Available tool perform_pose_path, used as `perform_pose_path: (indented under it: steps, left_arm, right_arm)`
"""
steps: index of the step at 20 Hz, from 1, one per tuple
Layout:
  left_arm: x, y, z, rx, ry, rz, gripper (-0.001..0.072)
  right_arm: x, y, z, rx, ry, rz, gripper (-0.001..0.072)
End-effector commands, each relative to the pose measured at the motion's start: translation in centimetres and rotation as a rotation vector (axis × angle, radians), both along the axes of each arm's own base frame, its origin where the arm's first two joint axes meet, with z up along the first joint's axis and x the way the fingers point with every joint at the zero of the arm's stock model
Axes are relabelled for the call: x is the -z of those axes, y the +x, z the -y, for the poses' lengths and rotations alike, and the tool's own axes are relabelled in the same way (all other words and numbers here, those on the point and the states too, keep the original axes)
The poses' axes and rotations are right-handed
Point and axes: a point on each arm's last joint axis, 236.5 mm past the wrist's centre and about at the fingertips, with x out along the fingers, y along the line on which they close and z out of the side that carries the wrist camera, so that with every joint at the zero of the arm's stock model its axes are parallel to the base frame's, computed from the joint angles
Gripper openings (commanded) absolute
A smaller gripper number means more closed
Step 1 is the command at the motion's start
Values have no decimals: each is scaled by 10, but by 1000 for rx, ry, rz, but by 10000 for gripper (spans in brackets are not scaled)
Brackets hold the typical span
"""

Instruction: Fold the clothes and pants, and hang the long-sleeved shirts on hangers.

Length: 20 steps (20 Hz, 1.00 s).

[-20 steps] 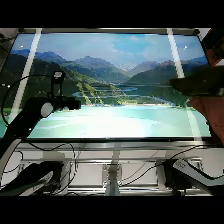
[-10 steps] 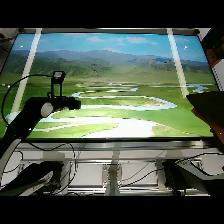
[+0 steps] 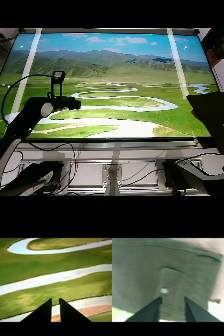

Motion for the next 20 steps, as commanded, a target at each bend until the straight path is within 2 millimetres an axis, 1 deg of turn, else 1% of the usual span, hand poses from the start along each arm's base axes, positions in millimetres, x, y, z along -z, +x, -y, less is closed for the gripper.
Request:
perform_pose_path:
  steps: [1, 2, 3, 4, 5, 6, 7, 8, 9, 10, 11, 12, 13, 15, 16, 17, 20]
  left_arm:
    - [0, 0, 0, 0, 0, 1, 113]
    - [0, 0, 0, 0, 0, 1, 114]
    - [0, 0, 0, 0, 0, 1, 114]
    - [0, 0, 0, 0, 0, 1, 114]
    - [0, 0, 0, 0, 0, 1, 114]
    - [0, 0, 0, 0, 0, 1, 114]
    - [0, 0, 0, 0, 0, 1, 114]
    - [0, 0, 0, 0, 0, 1, 114]
    - [0, 0, 0, -1, 0, 0, 114]
    - [0, 0, 0, -1, -1, 0, 114]
    - [0, 0, 0, 0, 0, 0, 114]
    - [0, 0, 0, -1, -1, 0, 114]
    - [0, 0, 0, -1, -1, 0, 114]
    - [0, 0, 0, -1, -1, 0, 114]
    - [0, 0, 0, -1, -1, 0, 114]
    - [0, 0, 0, -1, -1, 0, 114]
    - [0, 0, 0, -1, 0, 0, 114]
  right_arm:
    - [-29, 101, -51, -373, -47, 219, 201]
    - [-40, 137, -85, -523, -58, 282, 139]
    - [-46, 164, -120, -640, -53, 324, 84]
    - [-48, 185, -157, -750, -40, 337, 41]
    - [-46, 198, -188, -834, -27, 332, 40]
    - [-43, 207, -225, -935, -8, 316, 40]
    - [-38, 210, -262, -1046, 10, 290, 40]
    - [-33, 209, -297, -1158, 21, 253, 40]
    - [-27, 205, -324, -1261, 14, 211, 40]
    - [-21, 202, -347, -1368, -21, 167, 40]
    - [-17, 200, -362, -1470, -81, 129, 40]
    - [-13, 200, -372, -1573, -160, 92, 41]
    - [-11, 203, -376, -1622, -224, 64, 40]
    - [-14, 216, -371, -1600, -321, 54, 40]
    - [-18, 222, -370, -1576, -336, 74, 40]
    - [-19, 224, -369, -1570, -347, 84, 41]
    - [-20, 224, -373, -1573, -332, 96, 41]
